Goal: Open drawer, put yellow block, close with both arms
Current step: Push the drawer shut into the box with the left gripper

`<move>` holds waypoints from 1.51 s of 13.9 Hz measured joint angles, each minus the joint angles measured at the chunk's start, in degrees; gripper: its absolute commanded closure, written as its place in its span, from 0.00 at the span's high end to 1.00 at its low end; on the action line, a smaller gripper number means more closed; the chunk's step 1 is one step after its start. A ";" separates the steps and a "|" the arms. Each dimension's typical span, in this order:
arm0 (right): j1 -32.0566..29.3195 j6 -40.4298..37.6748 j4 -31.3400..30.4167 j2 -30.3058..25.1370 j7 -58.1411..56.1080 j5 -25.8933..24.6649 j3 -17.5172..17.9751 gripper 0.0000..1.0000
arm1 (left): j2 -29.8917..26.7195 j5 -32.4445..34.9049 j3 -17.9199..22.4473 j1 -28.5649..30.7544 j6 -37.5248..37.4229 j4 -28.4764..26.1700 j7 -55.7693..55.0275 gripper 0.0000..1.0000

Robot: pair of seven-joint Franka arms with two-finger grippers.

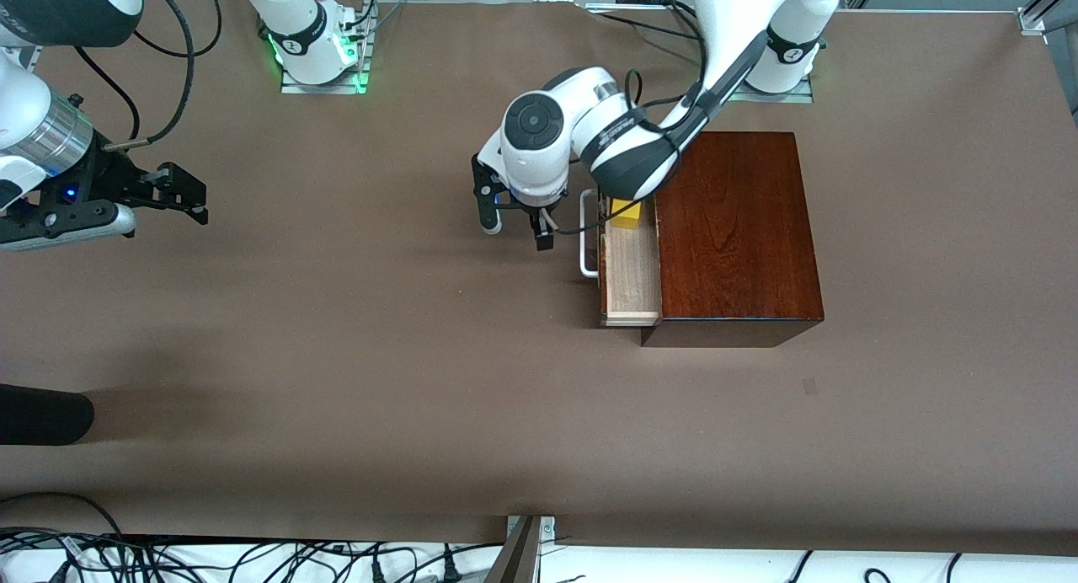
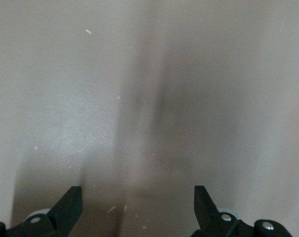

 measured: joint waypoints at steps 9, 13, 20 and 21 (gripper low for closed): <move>0.06 0.41 0.24 -0.02 0.00 -1.76 0.01 1.00 | 2.72 2.05 0.85 4.51 -8.37 0.35 12.91 1.00; 0.05 0.40 0.68 0.05 0.00 -1.77 -0.03 1.00 | 2.71 3.57 1.01 5.81 -12.35 0.36 12.92 1.00; -0.32 0.28 0.67 0.95 0.00 -1.76 -0.89 1.00 | 2.75 4.01 1.22 8.82 -15.52 0.15 13.68 1.00; -0.30 0.30 0.70 0.95 0.00 -1.75 -0.82 1.00 | 2.75 4.00 1.11 9.01 -15.33 0.16 13.68 1.00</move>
